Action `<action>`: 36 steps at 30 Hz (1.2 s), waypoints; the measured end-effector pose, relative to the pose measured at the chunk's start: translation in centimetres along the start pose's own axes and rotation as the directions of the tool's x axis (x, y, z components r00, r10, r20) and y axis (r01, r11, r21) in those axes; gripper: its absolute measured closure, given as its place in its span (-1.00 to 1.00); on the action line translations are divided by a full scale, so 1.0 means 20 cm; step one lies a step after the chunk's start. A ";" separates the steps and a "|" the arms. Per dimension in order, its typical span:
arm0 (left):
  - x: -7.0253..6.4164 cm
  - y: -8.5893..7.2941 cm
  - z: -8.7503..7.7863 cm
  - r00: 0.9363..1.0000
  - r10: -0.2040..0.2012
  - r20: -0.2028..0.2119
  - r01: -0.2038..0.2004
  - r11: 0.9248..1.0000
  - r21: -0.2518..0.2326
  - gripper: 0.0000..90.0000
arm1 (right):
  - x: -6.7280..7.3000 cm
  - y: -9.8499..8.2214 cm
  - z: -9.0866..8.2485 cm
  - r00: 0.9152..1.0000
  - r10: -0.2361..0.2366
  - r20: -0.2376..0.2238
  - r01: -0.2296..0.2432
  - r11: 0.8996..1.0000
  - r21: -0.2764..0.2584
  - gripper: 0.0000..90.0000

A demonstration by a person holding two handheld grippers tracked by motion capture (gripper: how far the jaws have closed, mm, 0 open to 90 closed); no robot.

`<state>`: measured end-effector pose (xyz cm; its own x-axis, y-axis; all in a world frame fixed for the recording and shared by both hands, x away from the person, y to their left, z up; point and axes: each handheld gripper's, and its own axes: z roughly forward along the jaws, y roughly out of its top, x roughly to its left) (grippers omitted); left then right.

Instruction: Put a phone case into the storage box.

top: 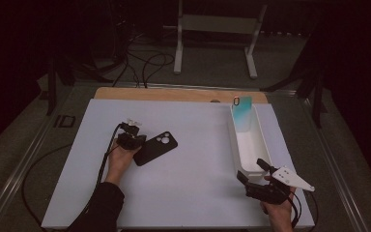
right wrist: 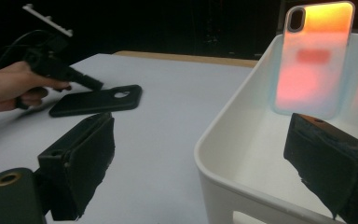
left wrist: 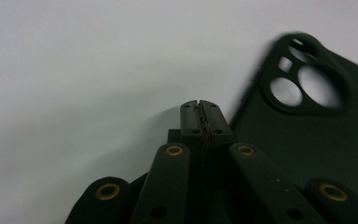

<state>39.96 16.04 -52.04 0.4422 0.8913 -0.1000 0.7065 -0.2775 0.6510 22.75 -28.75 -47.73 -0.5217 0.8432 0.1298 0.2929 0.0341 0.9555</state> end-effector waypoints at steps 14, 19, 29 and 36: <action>-0.07 -0.10 -0.11 1.000 0.026 0.016 -0.025 0.999 -0.031 0.85 | -0.01 0.02 0.02 1.000 0.007 -0.018 -0.006 1.000 0.025 -0.74; -0.11 -0.09 -0.23 0.997 0.072 -0.001 -0.071 0.987 -0.143 0.59 | -0.02 0.03 0.02 1.000 -0.011 0.000 0.011 0.999 0.039 -0.73; -0.16 -0.25 -0.56 0.996 0.082 -0.018 -0.084 0.940 -0.330 -0.59 | 0.00 0.04 0.04 0.999 -0.049 -0.001 0.049 0.997 0.055 -0.81; -0.13 -0.38 -0.66 0.998 0.067 -0.007 -0.065 0.931 -0.358 -1.00 | -0.01 0.04 0.04 0.998 -0.055 0.007 0.054 0.998 0.044 -0.81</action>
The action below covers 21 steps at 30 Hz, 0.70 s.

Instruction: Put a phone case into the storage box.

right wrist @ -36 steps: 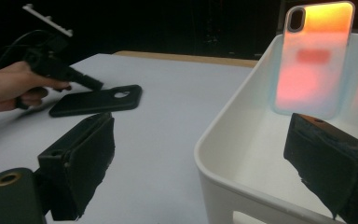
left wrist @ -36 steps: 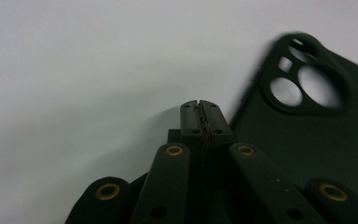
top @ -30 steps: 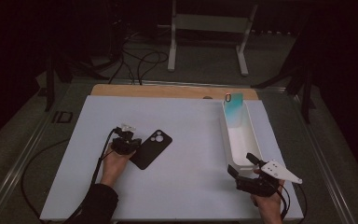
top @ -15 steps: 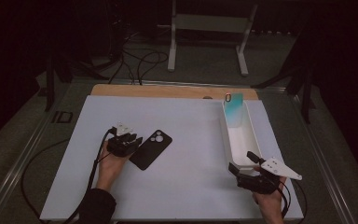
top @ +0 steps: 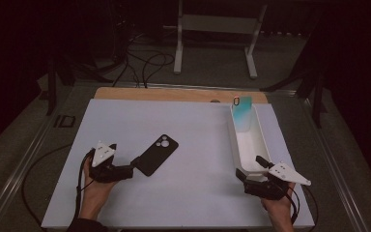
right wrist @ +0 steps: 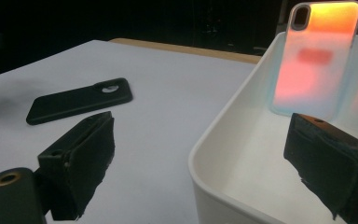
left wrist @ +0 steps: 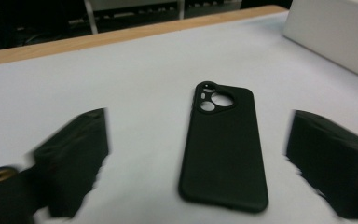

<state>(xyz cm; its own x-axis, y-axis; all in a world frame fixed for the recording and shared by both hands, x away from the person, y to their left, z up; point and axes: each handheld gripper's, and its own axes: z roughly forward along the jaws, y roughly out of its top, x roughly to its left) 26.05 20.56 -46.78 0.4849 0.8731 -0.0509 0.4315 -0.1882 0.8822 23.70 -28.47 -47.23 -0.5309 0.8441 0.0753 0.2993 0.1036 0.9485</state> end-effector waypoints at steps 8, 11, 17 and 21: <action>-0.01 -0.12 -0.11 0.999 0.048 -0.014 -0.048 0.999 -0.024 -1.00 | 0.00 0.00 -0.01 1.000 -0.008 -0.001 0.008 1.000 -0.018 -0.81; 0.00 -0.13 -0.12 0.999 0.047 -0.017 -0.048 0.999 -0.025 -1.00 | 0.00 0.00 -0.01 1.000 -0.008 0.000 0.008 1.000 -0.023 -0.81; 0.01 -0.14 -0.11 0.998 0.048 -0.029 -0.048 0.999 0.004 -1.00 | 0.00 -0.01 -0.01 1.000 -0.022 0.000 0.022 1.000 -0.022 -0.81; 0.01 -0.13 -0.11 0.998 0.047 -0.034 -0.047 0.999 0.008 -1.00 | 0.00 -0.02 -0.01 1.000 -0.027 0.007 0.028 0.999 -0.019 -0.81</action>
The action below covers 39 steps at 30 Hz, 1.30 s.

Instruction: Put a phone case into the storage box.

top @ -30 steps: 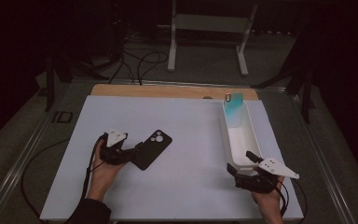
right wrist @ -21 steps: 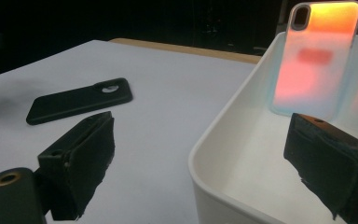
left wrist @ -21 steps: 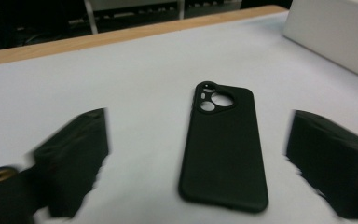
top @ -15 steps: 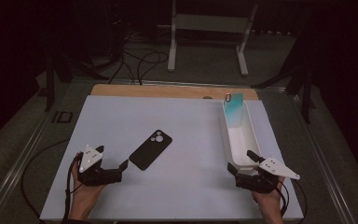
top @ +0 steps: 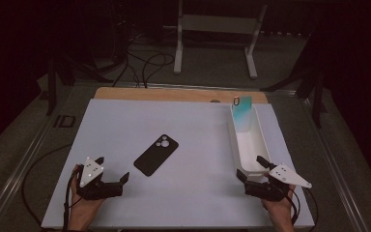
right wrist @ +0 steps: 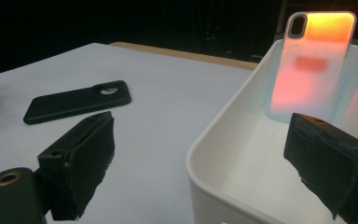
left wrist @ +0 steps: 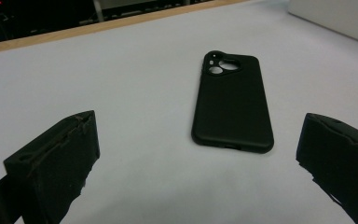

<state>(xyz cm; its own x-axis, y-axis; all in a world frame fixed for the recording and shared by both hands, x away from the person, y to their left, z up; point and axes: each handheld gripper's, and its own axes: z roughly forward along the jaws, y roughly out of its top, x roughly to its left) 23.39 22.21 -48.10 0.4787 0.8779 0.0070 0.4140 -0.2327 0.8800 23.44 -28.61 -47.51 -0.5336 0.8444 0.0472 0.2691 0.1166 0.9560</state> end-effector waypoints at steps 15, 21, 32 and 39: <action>-0.02 0.15 0.12 0.999 0.037 -0.018 -0.035 0.991 0.128 -1.00 | 0.00 0.00 0.00 1.000 0.006 0.005 -0.006 1.000 -0.002 -0.81; -0.04 0.23 0.20 0.998 0.056 0.020 -0.059 0.981 0.185 -1.00 | 0.00 0.00 0.00 1.000 0.009 0.013 -0.009 1.000 0.001 -0.81; -0.07 0.26 0.39 0.994 0.089 0.063 -0.104 0.941 0.321 -1.00 | 0.00 0.00 0.00 1.000 0.010 0.014 -0.010 1.000 0.004 -0.81; -0.08 0.26 0.52 0.991 0.101 0.082 -0.126 0.912 0.391 -1.00 | 0.00 0.00 0.00 1.000 0.015 0.014 -0.015 1.000 0.007 -0.81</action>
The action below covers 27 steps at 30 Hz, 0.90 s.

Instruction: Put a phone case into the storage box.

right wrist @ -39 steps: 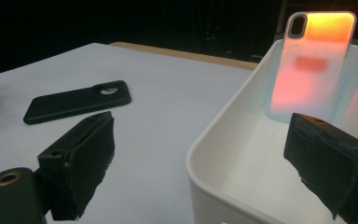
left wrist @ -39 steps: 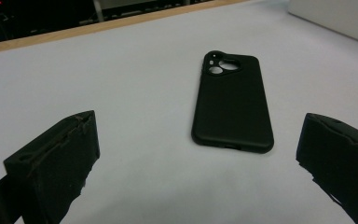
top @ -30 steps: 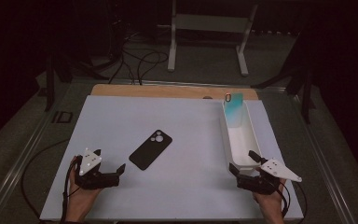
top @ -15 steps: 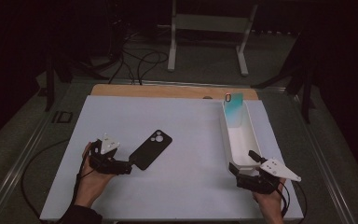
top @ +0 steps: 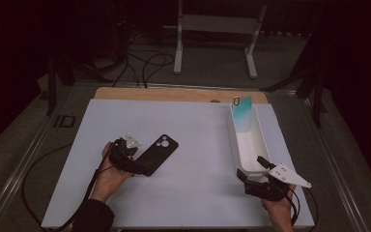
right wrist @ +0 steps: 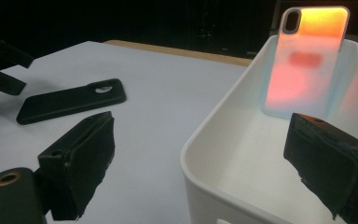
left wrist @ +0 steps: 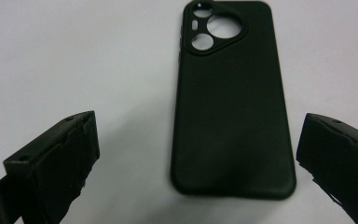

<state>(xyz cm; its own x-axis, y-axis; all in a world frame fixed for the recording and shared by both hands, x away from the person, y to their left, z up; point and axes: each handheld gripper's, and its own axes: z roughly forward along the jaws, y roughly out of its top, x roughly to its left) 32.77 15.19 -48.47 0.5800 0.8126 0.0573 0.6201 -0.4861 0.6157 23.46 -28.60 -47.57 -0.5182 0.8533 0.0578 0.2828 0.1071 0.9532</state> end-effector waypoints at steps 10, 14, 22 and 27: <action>-0.02 0.05 0.12 0.999 0.027 0.017 -0.028 0.997 0.065 -0.99 | 0.00 0.00 0.00 1.000 0.001 -0.001 -0.001 1.000 0.002 -0.81; -0.04 0.06 0.15 0.999 0.040 0.034 -0.043 0.995 0.092 -0.99 | 0.00 0.00 0.00 1.000 0.000 -0.002 0.000 1.000 0.003 -0.81; -0.03 0.08 0.18 0.997 0.032 0.065 -0.040 0.991 0.125 -0.94 | 0.00 0.00 0.00 1.000 0.000 -0.002 0.000 1.000 0.005 -0.81; -0.04 0.08 0.19 0.995 0.037 0.092 -0.050 0.988 0.147 -0.94 | 0.01 0.00 0.01 1.000 0.001 -0.005 -0.001 1.000 0.005 -0.81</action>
<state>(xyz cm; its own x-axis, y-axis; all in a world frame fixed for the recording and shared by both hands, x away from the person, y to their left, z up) 35.36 12.45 -50.49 0.6485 0.7611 0.0077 0.6612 -0.5683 0.4898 23.50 -28.45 -47.68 -0.5216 0.8510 0.0606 0.2877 0.1086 0.9515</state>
